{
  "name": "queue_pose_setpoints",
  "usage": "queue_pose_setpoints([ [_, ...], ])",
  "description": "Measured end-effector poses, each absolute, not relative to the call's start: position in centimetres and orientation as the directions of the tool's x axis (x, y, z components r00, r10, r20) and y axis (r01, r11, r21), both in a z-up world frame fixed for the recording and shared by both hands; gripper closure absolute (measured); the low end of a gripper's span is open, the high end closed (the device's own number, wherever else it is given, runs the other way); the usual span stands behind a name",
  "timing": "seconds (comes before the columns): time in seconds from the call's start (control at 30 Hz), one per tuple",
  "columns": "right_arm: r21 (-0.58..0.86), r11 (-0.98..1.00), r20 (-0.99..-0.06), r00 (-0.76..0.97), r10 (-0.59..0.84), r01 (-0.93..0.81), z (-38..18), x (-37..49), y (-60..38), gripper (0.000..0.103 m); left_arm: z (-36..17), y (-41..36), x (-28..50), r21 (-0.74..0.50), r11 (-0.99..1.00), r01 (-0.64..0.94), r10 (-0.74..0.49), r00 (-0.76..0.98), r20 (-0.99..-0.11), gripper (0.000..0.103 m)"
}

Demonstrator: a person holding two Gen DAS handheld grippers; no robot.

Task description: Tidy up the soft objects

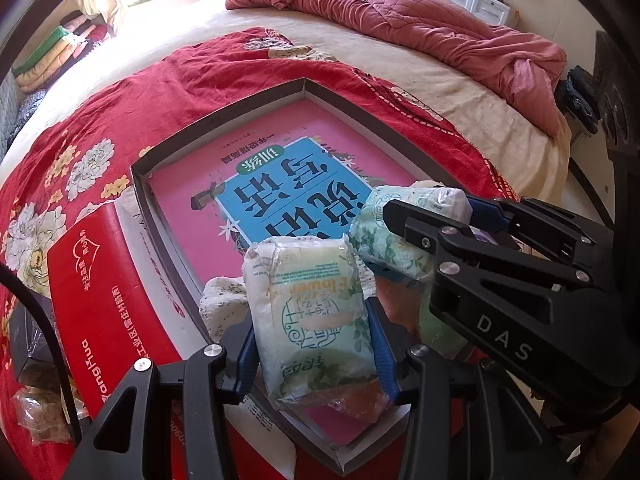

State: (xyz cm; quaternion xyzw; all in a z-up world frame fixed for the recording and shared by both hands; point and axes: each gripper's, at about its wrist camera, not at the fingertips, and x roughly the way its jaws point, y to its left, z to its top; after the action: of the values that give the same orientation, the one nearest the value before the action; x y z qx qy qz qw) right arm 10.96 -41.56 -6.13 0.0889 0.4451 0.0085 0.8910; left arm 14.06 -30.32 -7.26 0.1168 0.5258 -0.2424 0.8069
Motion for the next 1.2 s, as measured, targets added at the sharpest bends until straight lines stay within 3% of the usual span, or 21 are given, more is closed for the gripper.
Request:
queue_pose_setpoints([
  [0.1, 0.160, 0.984, -0.784, 0.615, 0.079, 0.078, -5.7, 10.6, -42.0, 0.056, -7.3, -30.5, 14.1, -0.079, 0.852, 0.517, -0.279, 0.322, -0.905, 0.055],
  [0.4, 0.171, 0.973, -0.751, 0.660, 0.027, 0.154, -4.0, 9.5, -43.9, 0.049, -7.1, -30.9, 13.8, -0.128, 0.836, 0.534, -0.324, 0.293, -0.899, 0.053],
  [1.03, 0.163, 0.971, -0.693, 0.721, -0.014, 0.177, -0.8, 7.9, -43.7, 0.043, -3.8, -28.8, 12.5, -0.170, 0.845, 0.507, -0.373, 0.331, -0.867, 0.032],
  [1.2, 0.140, 0.975, -0.663, 0.747, -0.038, 0.173, 0.7, 7.4, -43.0, 0.033, -2.0, -27.3, 11.8, -0.148, 0.856, 0.496, -0.368, 0.382, -0.848, 0.029],
])
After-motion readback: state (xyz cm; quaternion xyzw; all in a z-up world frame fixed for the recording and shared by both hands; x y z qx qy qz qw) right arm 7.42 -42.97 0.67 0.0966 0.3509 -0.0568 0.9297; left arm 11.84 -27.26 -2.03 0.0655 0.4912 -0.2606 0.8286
